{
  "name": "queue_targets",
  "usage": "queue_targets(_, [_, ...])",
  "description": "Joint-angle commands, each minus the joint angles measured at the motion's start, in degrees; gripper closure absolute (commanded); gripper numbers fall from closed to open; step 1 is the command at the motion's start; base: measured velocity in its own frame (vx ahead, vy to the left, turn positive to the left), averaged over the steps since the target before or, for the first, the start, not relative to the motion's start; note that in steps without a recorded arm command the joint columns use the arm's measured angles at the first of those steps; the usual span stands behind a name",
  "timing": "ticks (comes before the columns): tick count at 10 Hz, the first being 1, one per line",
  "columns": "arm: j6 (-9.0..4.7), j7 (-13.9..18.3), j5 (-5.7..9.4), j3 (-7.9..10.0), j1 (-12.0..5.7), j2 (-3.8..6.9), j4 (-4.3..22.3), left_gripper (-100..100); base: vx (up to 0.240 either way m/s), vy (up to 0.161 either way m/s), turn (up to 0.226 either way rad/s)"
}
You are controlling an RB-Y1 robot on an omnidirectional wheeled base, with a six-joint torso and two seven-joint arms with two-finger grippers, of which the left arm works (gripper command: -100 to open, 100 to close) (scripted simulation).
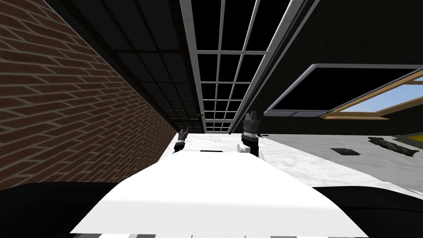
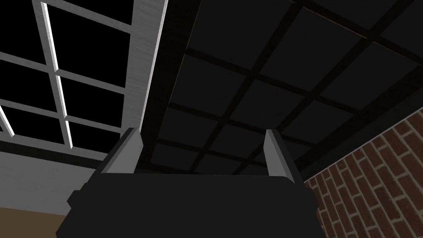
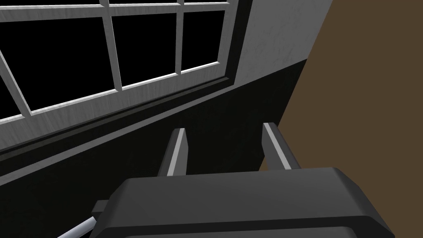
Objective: Pull the door open
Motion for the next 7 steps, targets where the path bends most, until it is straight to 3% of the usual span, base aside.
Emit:
queue_targets(1, [-0.73, -2.12, -0.41, 0.54, -0.40, -0.18, 1.95, -100, 0.085, 0.002, -0.053])
queue_targets(7, [-2.74, -8.84, -1.75, 2.49, -2.28, -0.61, 8.67, -100, 0.104, 0.007, -0.059])
